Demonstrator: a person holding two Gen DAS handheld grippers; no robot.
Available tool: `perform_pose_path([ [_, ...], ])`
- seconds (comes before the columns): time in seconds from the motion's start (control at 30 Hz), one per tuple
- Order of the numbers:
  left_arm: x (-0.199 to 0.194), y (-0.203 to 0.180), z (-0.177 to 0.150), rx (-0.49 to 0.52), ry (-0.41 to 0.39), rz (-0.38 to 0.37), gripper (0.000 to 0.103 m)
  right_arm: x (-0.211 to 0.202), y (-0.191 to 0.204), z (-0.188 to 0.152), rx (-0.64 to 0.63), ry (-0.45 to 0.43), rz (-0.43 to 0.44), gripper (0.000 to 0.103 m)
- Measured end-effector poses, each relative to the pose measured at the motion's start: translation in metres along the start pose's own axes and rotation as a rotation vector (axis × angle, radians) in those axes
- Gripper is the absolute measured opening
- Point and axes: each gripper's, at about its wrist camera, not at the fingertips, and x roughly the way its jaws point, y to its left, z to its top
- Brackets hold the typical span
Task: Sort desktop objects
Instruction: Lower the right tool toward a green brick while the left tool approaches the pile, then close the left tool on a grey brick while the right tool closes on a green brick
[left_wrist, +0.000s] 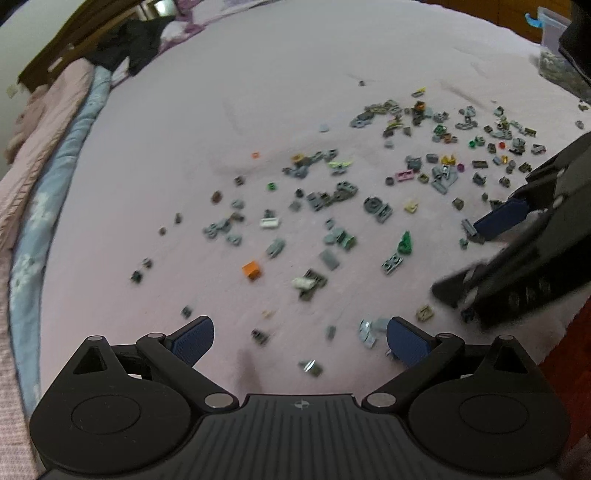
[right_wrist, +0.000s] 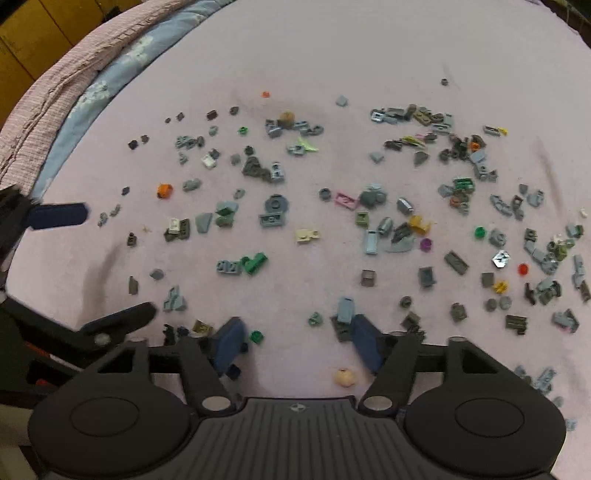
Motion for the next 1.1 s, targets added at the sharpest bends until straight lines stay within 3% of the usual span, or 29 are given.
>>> perform_pose_path([
  [0.07,0.011,-0.003,0.002,0.018,0.032,-0.023,0.098,0.005,-0.001,0.002,0.032,0.012,0.037,0.097],
  [0.13,0.022,0.0,-0.002,-0.033,0.076,-0.06,0.098,0.01,-0.002,0.003,0.062,0.025,0.072,0.103],
  [0.23,0.039,0.007,-0.007,-0.131,0.137,-0.109,0.103,0.016,0.001,0.009,0.041,0.043,0.069,0.103],
  [0.33,0.049,0.018,-0.017,-0.234,0.138,-0.148,0.103,0.016,-0.002,0.011,0.029,0.05,0.089,0.103],
  [0.53,0.05,0.007,-0.022,-0.22,0.109,-0.113,0.103,0.017,0.015,0.026,0.0,0.095,0.065,0.099],
  [0.57,0.05,0.006,-0.02,-0.232,0.13,-0.107,0.103,0.015,0.015,0.028,0.012,0.094,0.054,0.094],
  [0.7,0.049,0.006,-0.002,-0.354,0.23,-0.066,0.102,-0.005,0.002,0.019,0.064,0.041,-0.056,0.093],
  [0.83,0.027,-0.007,0.014,-0.436,0.122,-0.112,0.096,-0.024,-0.013,0.005,0.072,0.008,-0.122,0.092],
  [0.97,0.032,-0.025,0.028,-0.475,0.092,-0.148,0.098,-0.047,-0.038,-0.009,0.168,-0.036,-0.172,0.091],
  [1.07,0.037,-0.027,0.028,-0.55,0.071,-0.182,0.081,-0.052,-0.045,-0.014,0.179,-0.035,-0.166,0.091],
  [1.1,0.038,-0.027,0.029,-0.563,0.065,-0.191,0.069,-0.053,-0.045,-0.015,0.177,-0.034,-0.162,0.091],
])
